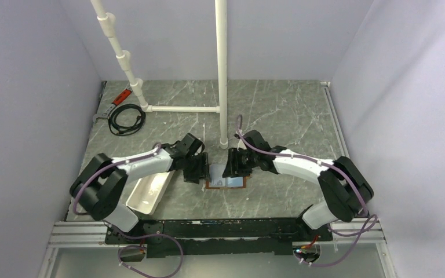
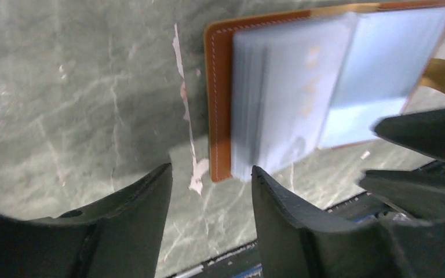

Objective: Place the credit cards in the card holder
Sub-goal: Turn over the card slot in the card holder, then pick up the credit card from the storage box.

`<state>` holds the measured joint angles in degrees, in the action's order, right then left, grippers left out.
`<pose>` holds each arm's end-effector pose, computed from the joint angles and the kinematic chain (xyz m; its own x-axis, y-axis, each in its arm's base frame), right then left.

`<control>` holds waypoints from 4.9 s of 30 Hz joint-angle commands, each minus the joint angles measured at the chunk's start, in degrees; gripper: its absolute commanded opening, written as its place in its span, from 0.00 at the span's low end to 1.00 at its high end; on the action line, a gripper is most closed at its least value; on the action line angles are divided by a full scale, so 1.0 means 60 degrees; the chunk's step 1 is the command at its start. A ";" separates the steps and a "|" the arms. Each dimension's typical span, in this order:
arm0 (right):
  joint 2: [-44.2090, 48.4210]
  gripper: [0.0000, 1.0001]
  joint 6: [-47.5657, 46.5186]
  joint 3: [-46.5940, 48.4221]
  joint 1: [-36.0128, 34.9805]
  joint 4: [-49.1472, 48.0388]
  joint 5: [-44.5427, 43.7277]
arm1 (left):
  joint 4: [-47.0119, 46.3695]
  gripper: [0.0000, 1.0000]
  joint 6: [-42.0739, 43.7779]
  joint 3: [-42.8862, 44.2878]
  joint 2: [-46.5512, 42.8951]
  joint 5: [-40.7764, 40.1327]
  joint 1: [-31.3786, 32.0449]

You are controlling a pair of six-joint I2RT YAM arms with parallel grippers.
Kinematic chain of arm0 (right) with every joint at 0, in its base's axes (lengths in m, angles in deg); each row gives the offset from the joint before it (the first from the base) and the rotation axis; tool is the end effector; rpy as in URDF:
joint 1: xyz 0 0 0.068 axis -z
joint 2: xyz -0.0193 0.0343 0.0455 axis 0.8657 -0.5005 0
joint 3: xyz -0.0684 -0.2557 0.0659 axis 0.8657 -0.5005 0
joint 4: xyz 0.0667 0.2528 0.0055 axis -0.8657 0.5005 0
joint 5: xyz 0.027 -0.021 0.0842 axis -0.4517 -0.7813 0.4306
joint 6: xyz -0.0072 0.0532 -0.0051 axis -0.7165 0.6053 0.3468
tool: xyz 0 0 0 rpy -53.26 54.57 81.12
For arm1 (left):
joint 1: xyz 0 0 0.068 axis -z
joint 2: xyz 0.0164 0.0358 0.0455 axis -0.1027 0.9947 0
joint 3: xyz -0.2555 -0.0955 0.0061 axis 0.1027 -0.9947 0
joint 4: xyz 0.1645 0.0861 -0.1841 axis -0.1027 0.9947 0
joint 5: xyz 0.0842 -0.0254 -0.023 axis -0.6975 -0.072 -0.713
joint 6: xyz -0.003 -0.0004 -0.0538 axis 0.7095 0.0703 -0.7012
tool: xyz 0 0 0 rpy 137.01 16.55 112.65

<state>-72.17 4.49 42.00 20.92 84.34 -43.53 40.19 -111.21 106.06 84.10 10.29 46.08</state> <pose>0.2191 0.1962 0.1733 -0.9456 -0.0507 -0.3213 -0.2554 0.7272 0.6371 0.2080 -0.1841 0.1736 -0.9737 -0.0813 -0.2127 0.0202 0.8996 -0.4363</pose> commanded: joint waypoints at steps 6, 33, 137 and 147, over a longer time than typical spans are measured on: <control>0.1399 0.45 -0.1049 -0.0686 0.0459 0.1478 -0.1436 | -0.1270 0.33 -0.0025 0.0724 0.1808 0.0065 0.0243; 0.1447 0.11 -0.0892 -0.0463 0.0892 0.1011 -0.2030 | -0.0908 0.59 0.0130 0.1225 0.0850 -0.0082 0.0243; 0.2855 0.42 -0.2149 -0.0588 0.1467 0.1826 -0.0587 | 0.1257 0.67 -0.5683 -0.0082 -0.2732 -0.4186 -0.3621; 0.2898 0.42 -0.2219 -0.0594 0.1469 0.1901 -0.0581 | -0.0913 0.68 -0.6499 -0.1865 -0.3270 -0.4620 -0.3636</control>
<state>-56.24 -7.82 38.59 29.60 96.12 -46.21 43.28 -147.40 97.14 66.31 -14.65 24.46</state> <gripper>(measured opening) 0.421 0.679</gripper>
